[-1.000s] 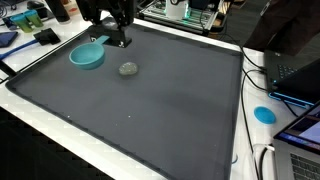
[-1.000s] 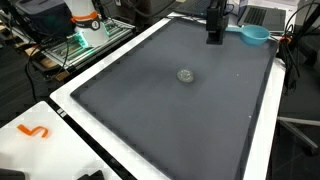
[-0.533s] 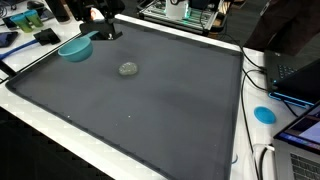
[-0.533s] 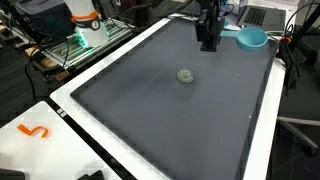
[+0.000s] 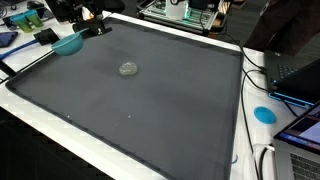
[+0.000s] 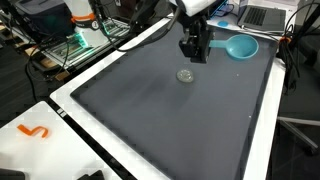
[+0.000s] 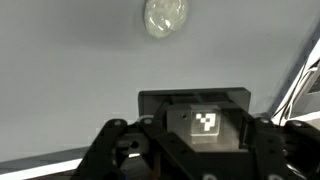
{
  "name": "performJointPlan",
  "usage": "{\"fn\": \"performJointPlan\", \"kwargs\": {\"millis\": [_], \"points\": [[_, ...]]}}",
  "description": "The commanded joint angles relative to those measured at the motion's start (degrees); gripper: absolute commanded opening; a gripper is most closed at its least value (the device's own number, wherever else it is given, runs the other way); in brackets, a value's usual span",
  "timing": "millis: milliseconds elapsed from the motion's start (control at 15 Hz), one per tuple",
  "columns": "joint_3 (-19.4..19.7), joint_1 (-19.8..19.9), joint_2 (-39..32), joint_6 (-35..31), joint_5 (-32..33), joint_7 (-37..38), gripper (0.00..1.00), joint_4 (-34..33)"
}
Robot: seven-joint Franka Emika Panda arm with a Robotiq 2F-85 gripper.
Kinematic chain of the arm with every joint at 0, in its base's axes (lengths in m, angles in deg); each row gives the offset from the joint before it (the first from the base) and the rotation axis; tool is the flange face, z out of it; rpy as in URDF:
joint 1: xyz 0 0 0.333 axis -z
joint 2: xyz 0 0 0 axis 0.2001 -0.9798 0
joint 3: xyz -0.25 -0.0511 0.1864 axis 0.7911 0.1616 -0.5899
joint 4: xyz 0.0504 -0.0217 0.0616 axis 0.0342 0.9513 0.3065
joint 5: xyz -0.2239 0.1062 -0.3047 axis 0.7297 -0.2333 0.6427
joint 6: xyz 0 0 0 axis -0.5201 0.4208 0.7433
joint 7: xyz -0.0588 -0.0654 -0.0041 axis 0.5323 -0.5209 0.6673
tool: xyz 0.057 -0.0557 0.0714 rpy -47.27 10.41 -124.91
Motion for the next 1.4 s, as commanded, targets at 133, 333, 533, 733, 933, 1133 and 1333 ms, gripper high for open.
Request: {"fn": "performJointPlan", "kwargs": {"millis": [133, 333, 533, 733, 933, 1133, 1333], "points": [[1.24, 2.65, 0.09, 2.72, -4.90, -9.45, 0.31, 1.88], [2.19, 3.25, 0.27, 2.81, -6.58, -13.77, 0.31, 3.02], [3.13, 3.71, 0.46, 2.96, -8.01, -17.09, 0.31, 4.07], [4.08, 3.95, 0.62, 2.85, -9.01, -19.81, 0.31, 5.23], [4.87, 4.03, 0.69, 2.82, -9.67, -21.71, 0.31, 6.13], [5.46, 4.03, 0.80, 2.68, -10.22, -23.24, 0.31, 6.96], [5.81, 4.15, 1.10, 2.14, -10.88, -25.19, 0.31, 7.98]]}}
